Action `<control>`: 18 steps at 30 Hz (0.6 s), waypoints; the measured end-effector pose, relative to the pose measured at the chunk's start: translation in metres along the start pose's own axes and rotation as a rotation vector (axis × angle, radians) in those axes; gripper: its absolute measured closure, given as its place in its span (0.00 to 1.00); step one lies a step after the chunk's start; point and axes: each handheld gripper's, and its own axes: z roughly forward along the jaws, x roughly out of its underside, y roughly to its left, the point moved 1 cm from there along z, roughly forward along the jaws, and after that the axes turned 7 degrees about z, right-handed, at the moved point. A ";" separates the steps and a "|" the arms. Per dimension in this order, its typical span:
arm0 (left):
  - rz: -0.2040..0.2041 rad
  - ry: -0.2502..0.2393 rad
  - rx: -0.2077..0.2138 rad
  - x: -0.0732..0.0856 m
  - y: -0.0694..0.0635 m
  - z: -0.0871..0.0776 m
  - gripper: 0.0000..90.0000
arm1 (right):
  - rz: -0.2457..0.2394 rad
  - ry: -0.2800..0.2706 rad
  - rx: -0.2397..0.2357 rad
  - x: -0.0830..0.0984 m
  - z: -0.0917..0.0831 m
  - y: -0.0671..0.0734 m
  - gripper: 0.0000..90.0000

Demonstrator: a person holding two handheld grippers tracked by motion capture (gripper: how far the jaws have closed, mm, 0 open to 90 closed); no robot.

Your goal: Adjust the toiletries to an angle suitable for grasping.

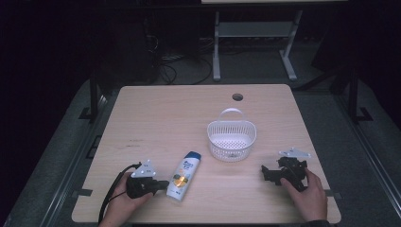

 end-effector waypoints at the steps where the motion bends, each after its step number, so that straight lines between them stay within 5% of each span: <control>1: 0.000 0.000 0.000 0.000 0.000 0.000 1.00 | 0.000 0.000 0.000 0.000 0.000 0.000 0.00; 9: -0.027 0.008 -0.007 0.002 0.005 -0.003 0.88 | 0.000 0.000 0.000 0.000 0.000 0.000 0.00; 18: -0.051 0.019 -0.039 0.001 0.014 -0.009 0.57 | 0.000 0.000 0.000 0.000 0.000 0.000 0.00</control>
